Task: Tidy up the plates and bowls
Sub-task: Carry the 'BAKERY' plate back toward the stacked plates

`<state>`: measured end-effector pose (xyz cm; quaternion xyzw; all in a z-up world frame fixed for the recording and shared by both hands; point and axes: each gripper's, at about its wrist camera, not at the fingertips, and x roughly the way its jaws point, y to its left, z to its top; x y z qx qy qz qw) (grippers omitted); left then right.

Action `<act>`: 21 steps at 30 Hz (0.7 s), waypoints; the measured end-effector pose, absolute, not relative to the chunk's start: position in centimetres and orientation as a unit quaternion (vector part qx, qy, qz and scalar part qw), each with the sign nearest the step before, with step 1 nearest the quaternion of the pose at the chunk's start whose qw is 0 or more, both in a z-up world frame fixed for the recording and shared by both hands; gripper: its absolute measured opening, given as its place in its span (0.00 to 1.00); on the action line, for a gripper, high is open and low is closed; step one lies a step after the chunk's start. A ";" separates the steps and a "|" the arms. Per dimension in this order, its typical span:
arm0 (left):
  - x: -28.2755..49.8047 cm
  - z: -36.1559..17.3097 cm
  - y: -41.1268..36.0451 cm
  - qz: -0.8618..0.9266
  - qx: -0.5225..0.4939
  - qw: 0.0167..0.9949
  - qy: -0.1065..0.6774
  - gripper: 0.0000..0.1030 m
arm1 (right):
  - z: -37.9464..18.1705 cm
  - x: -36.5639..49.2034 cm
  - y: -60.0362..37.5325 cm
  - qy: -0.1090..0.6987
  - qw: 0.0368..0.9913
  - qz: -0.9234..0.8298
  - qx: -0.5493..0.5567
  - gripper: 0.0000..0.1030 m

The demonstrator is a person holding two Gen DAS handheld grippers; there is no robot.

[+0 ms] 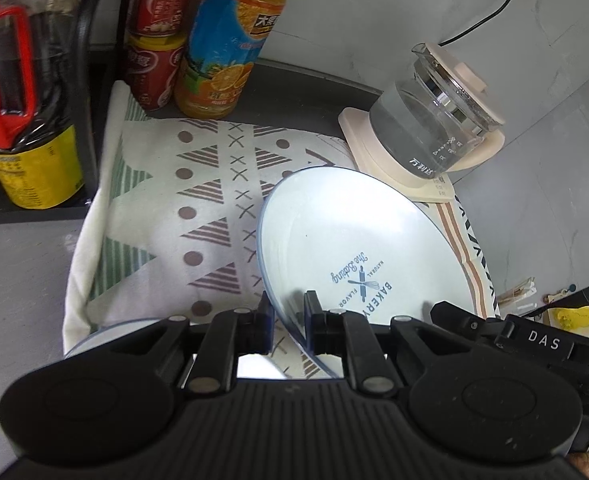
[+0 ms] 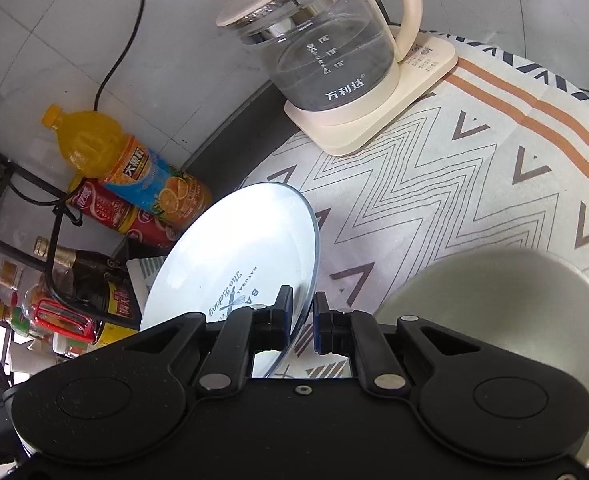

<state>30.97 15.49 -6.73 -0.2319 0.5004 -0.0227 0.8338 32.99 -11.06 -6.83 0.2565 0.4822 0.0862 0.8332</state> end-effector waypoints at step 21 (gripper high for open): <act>25.0 -7.9 18.9 -0.030 -0.221 0.826 0.517 0.13 | -7.5 26.6 -6.7 0.481 0.838 0.072 0.247 0.10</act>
